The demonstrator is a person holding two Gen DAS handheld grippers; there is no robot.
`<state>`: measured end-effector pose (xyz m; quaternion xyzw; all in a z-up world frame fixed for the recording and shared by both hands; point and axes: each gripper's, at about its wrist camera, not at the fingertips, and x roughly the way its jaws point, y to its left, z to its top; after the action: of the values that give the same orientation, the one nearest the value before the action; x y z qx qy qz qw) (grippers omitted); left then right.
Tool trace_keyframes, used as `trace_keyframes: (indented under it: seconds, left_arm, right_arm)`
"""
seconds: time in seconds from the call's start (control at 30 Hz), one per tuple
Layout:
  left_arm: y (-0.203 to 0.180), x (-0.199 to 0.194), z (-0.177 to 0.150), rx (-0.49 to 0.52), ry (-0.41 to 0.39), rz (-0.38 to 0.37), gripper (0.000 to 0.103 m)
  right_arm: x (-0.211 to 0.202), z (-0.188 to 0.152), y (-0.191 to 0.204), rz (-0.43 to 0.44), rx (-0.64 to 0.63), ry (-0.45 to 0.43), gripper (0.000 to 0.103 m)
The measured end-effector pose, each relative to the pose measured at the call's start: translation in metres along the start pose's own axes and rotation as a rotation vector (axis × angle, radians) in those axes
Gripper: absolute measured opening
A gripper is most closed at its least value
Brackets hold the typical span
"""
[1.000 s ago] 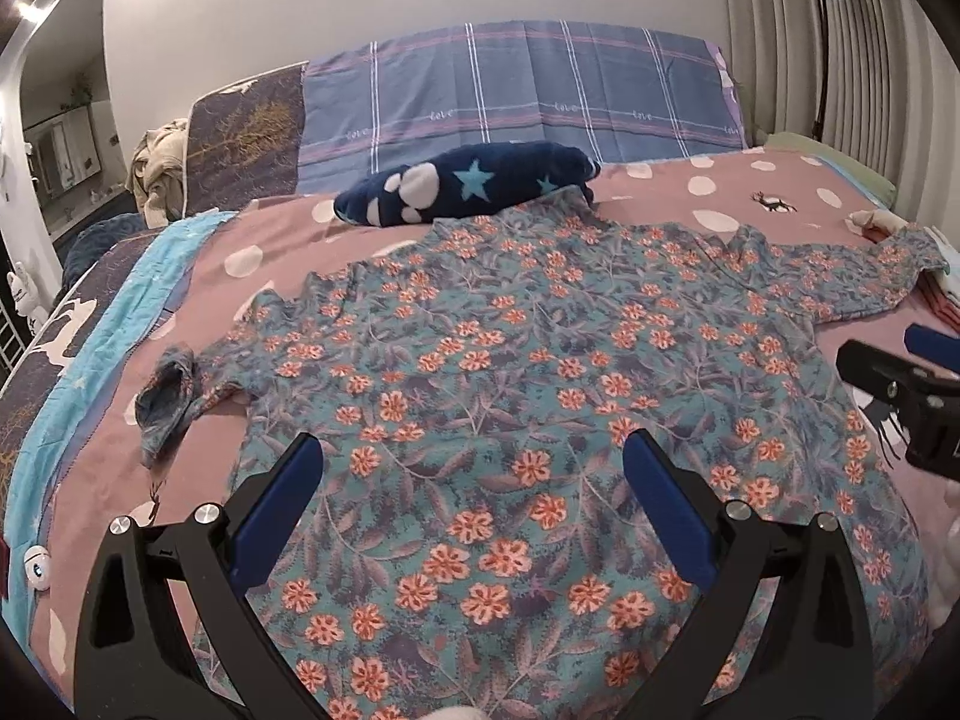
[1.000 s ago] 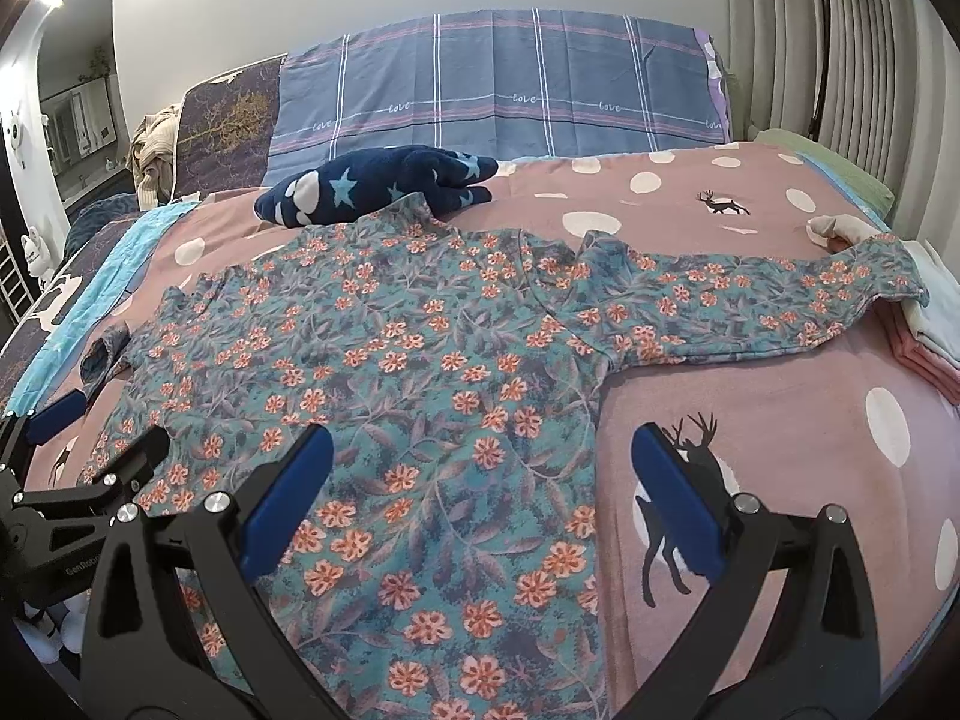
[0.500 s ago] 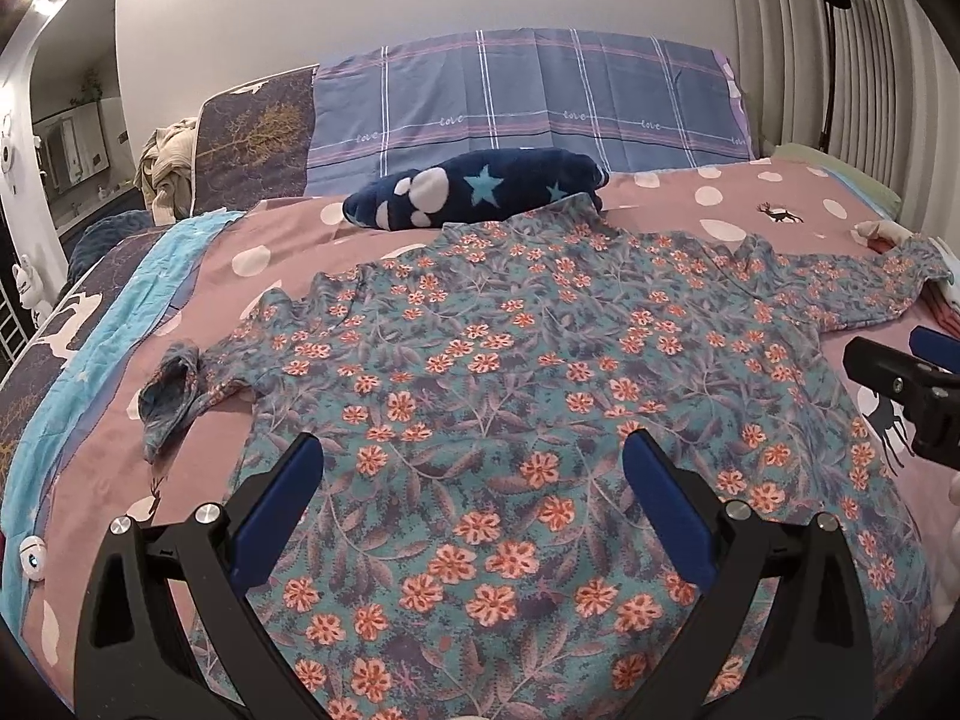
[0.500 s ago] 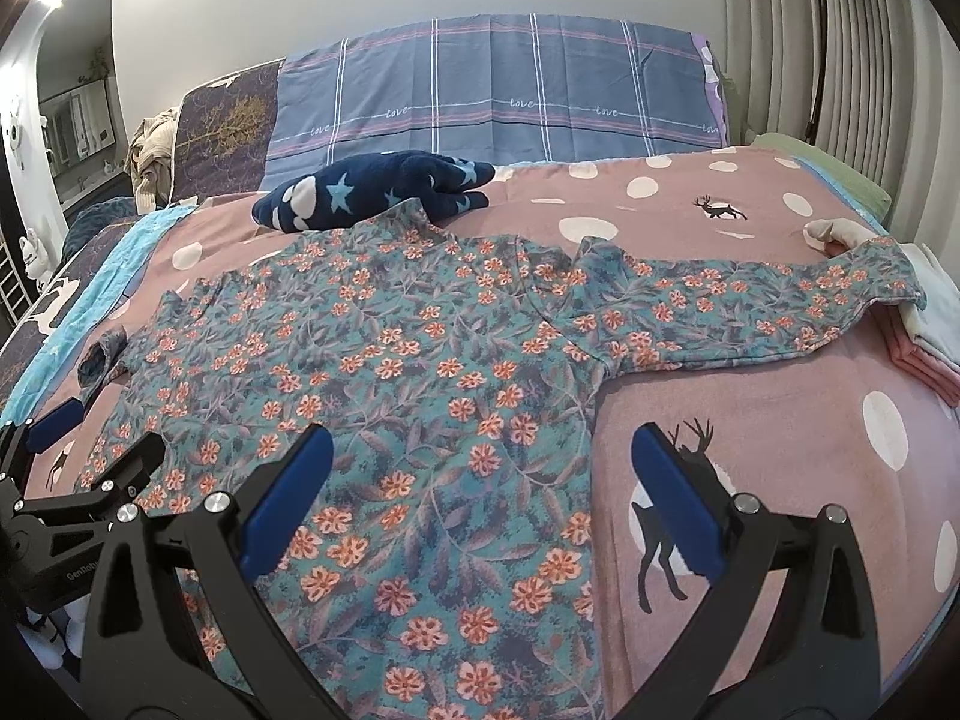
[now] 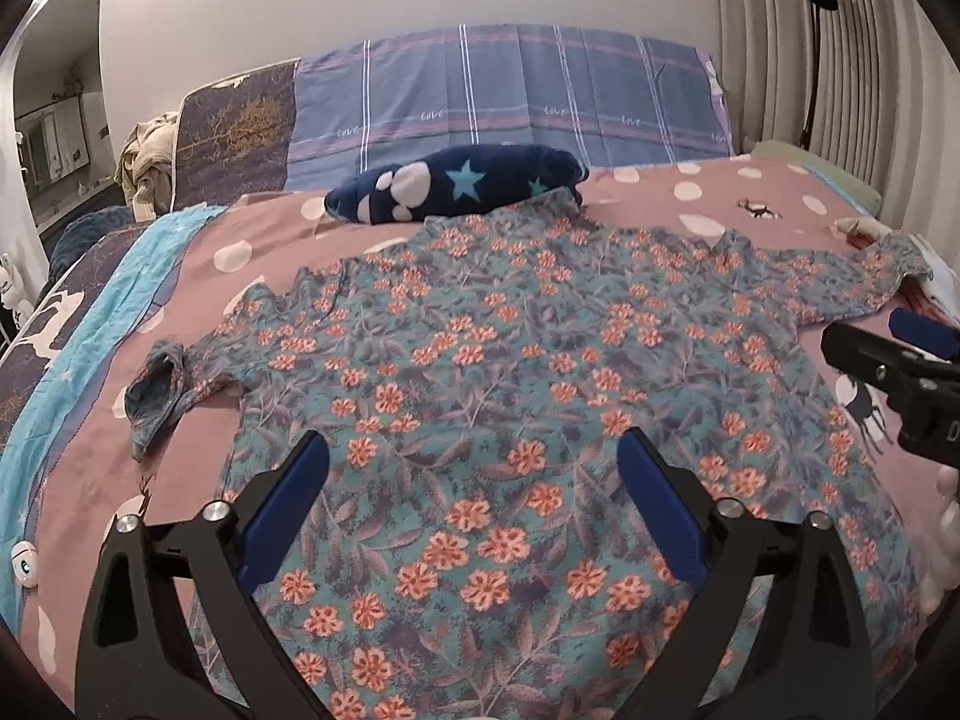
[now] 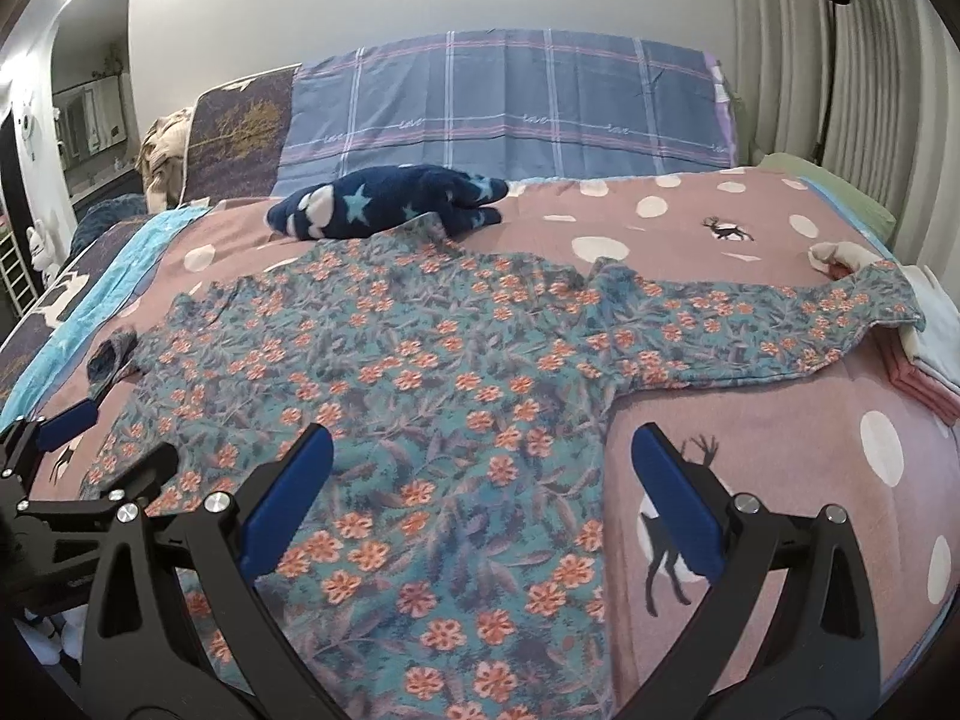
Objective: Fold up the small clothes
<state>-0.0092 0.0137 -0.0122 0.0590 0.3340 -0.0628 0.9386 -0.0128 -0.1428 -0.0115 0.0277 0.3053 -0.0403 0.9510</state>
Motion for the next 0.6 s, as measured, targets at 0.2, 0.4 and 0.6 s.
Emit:
trace_keyframes:
  seconds: [0.2,0.4,0.6]
  left_arm:
    - [0.015,-0.001,-0.006,-0.033,0.013,0.018,0.092]
    - [0.036,-0.004,-0.010,-0.087,-0.003,0.044,0.092]
    - [0.049,-0.002,-0.016,-0.108,0.001,0.057,0.092]
  right_arm:
    - [0.005,-0.004,0.019,0.020,-0.036,0.037,0.101]
    - [0.009,-0.006,0.037,0.033,-0.066,0.055,0.101]
    - [0.012,-0.009,0.052,0.035,-0.094,0.075,0.101]
